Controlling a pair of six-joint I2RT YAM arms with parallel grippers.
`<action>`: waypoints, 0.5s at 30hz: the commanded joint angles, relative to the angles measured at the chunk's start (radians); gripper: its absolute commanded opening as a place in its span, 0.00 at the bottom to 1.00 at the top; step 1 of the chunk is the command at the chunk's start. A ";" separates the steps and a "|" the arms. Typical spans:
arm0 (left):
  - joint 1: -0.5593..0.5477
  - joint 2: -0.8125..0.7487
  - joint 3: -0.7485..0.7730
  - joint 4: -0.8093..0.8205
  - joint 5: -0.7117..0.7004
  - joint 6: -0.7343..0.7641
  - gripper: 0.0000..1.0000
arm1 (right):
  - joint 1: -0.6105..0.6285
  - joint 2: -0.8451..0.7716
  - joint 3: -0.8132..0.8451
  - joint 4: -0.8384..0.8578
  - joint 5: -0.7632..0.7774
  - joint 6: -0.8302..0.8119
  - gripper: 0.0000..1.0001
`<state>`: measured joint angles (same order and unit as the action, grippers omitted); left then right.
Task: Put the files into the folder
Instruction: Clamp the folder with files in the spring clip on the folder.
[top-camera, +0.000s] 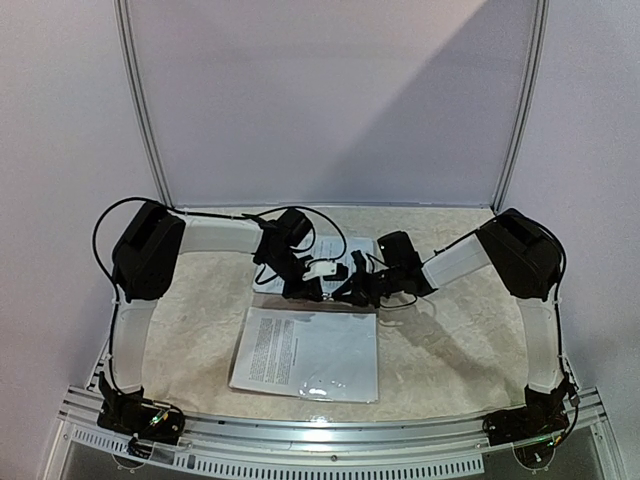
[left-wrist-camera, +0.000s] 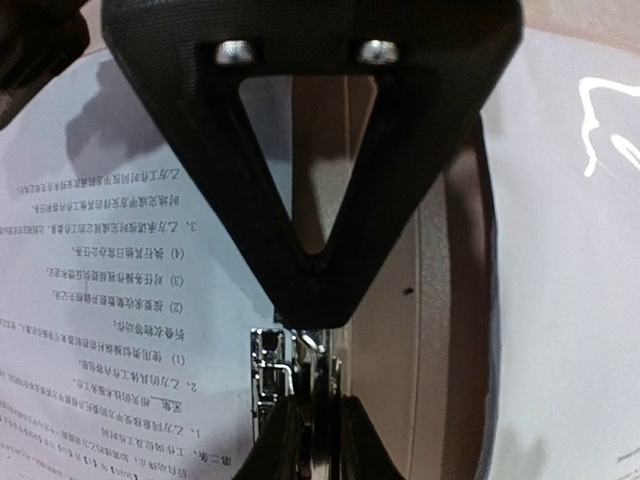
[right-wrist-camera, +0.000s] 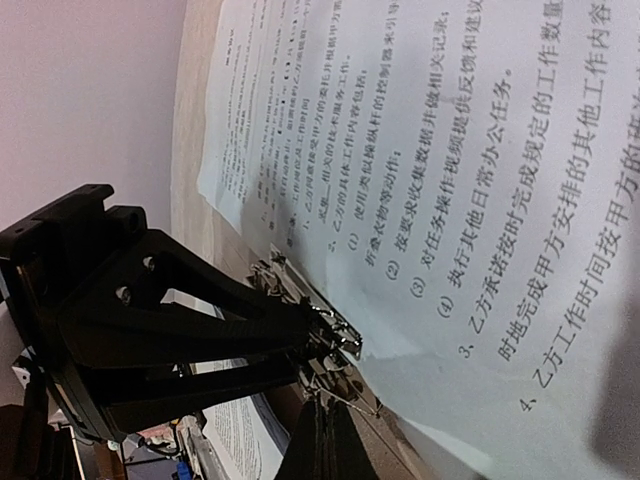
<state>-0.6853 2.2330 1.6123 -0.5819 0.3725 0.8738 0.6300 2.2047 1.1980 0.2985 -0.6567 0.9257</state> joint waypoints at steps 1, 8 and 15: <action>-0.056 0.001 -0.098 -0.143 0.039 0.006 0.16 | -0.004 0.063 -0.095 -0.286 0.171 -0.018 0.00; -0.108 -0.055 -0.174 -0.186 0.094 -0.014 0.17 | 0.032 -0.021 -0.189 -0.286 0.172 -0.013 0.00; -0.136 -0.079 -0.211 -0.219 0.152 -0.060 0.27 | 0.060 -0.056 -0.280 -0.226 0.172 0.023 0.00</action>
<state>-0.7700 2.1353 1.4582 -0.5892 0.4366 0.8539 0.6952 2.0747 1.0107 0.2924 -0.6735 0.9325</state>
